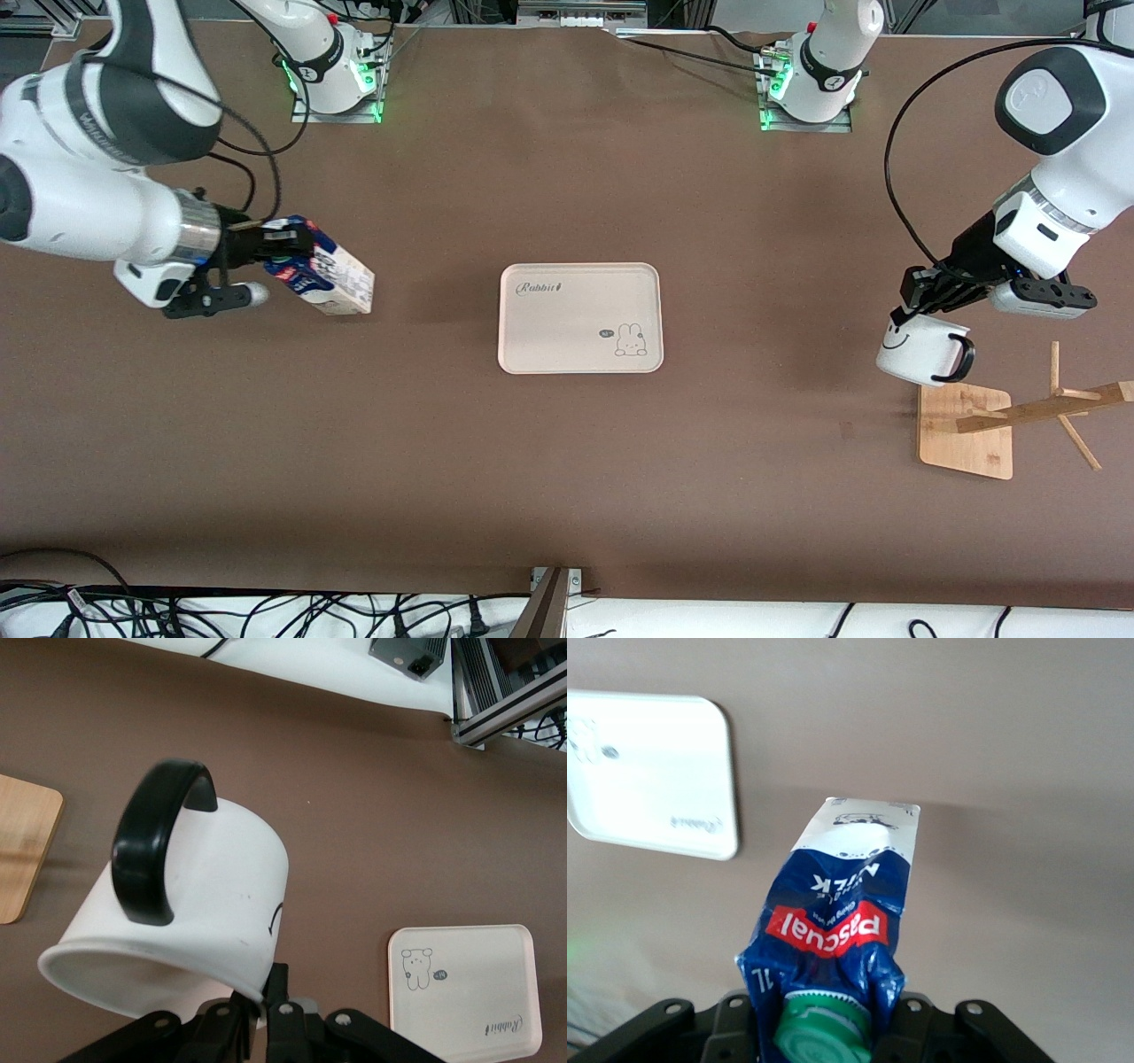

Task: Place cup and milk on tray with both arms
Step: 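Carry the milk carton over the tray with the right gripper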

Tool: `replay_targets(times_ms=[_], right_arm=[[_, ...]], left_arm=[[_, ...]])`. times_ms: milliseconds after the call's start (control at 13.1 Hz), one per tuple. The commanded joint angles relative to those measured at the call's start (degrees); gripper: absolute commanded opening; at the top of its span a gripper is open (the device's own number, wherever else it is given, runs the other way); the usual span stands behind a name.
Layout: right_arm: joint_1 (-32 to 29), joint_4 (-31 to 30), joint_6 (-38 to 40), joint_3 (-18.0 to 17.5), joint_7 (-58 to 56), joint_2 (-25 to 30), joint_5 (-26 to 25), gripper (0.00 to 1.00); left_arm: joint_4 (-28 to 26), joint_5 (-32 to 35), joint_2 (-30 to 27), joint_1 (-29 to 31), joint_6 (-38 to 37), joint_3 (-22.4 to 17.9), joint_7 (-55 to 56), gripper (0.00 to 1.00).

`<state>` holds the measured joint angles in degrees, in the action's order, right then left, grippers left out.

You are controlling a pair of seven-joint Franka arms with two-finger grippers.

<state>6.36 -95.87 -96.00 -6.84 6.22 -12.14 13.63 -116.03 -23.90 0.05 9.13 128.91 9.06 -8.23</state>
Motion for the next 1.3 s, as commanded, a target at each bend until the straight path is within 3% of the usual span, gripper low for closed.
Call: replay_targets(times_ms=[0,305,610,1219], right_arm=[[6.7,2.0,-4.3,-0.6,6.7,-2.4,-0.1,0.37],[15.2,2.0,-9.4,-0.5,7.9,-4.0,-1.2,0.37],[19.8,2.0,-15.4,-0.5,14.1,-6.1,-1.7,0.37],[23.4,3.8,-25.9,-0.6,23.9,-13.4,-2.5,0.35]], left_arm=[[2.7,1.0,0.2,0.6,-4.5,0.2,-0.7,0.0],[3.5,1.1,0.4,0.8,-8.1,0.1,-1.0,0.0],[6.8,7.6,0.8,0.5,-17.2,0.1,-0.3,0.0],[9.0,12.7,3.6,-0.1,-24.7,3.9,-0.7,0.0]])
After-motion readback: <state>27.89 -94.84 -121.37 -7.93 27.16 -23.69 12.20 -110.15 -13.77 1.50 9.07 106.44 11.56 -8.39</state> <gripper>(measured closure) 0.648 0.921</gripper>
